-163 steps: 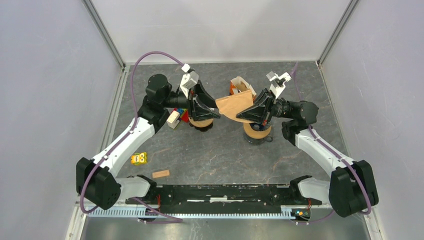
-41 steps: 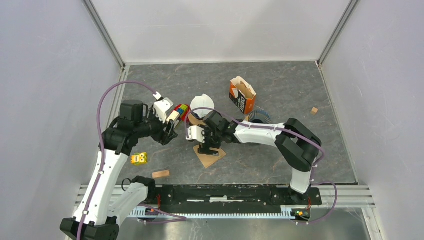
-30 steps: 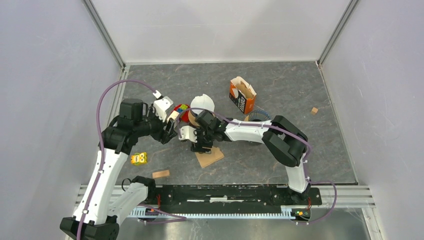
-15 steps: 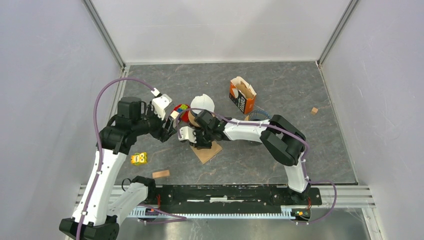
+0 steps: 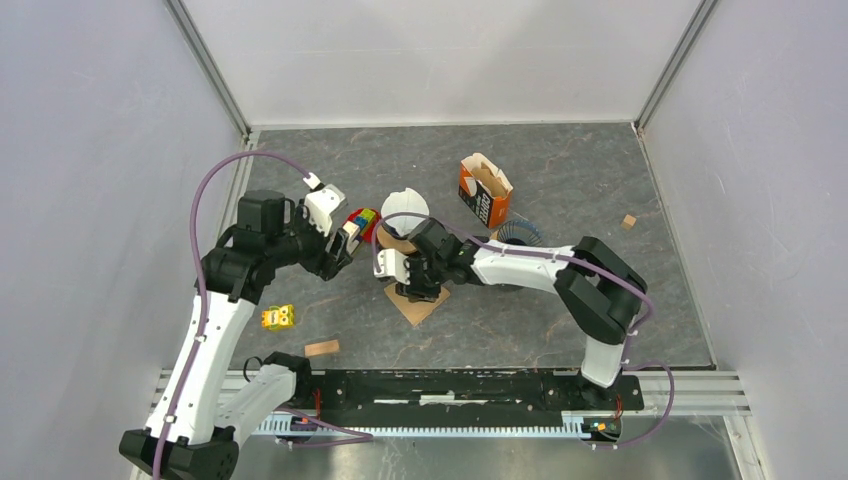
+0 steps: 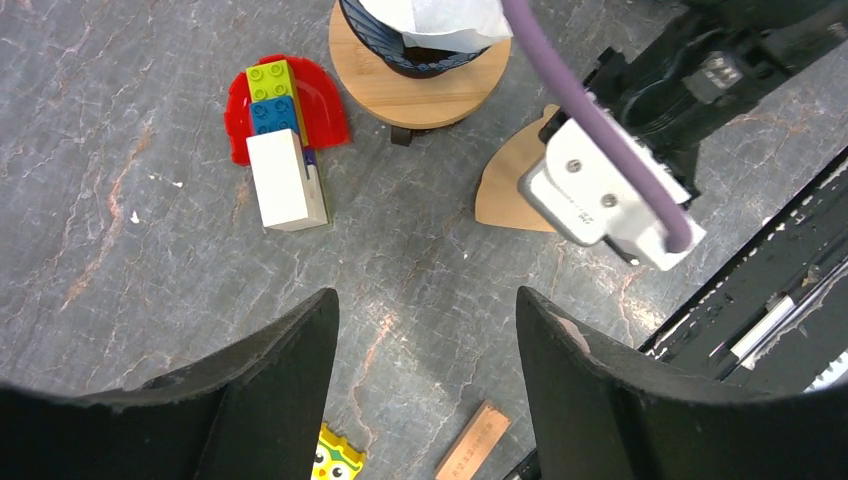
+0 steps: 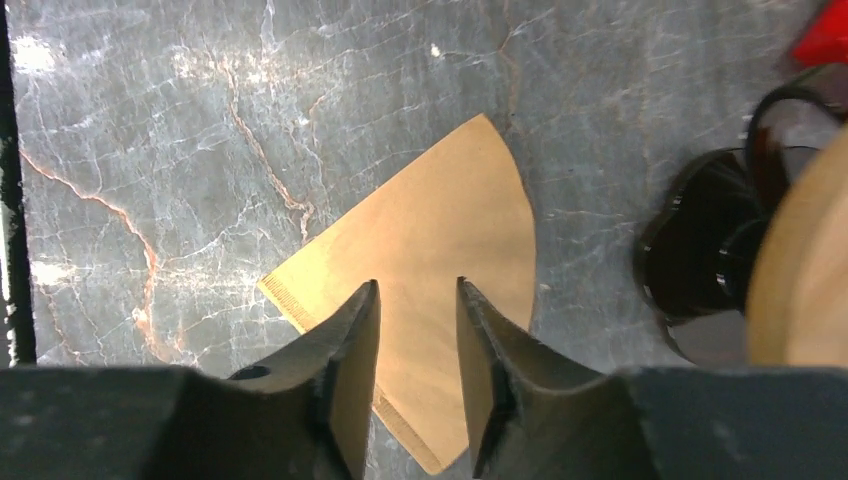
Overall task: Place the coffee filter in the dripper
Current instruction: Place the coffee filter in the coffee dripper.
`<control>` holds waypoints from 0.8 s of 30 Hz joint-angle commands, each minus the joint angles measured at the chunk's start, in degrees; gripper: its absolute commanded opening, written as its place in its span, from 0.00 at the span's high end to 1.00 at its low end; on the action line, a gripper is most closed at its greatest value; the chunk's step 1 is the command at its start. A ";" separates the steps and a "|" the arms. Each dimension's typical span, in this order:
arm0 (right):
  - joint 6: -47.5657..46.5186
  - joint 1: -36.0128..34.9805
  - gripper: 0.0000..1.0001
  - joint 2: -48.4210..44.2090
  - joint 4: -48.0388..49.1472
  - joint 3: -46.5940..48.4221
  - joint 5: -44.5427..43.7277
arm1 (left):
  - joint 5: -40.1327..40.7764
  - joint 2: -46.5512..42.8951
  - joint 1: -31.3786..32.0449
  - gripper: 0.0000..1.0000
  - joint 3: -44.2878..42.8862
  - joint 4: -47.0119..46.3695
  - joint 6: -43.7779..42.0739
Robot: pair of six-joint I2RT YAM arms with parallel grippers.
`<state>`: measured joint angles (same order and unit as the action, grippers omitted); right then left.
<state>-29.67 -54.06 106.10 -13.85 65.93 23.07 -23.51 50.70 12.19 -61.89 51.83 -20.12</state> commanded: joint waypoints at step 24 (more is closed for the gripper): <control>-2.94 6.60 0.31 -3.22 -1.68 -9.43 -3.55 | 0.13 2.11 -0.32 0.27 -0.43 -5.31 0.08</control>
<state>-31.51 -47.24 101.91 -15.49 58.24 19.57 -22.74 52.95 12.19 -61.91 49.08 -20.08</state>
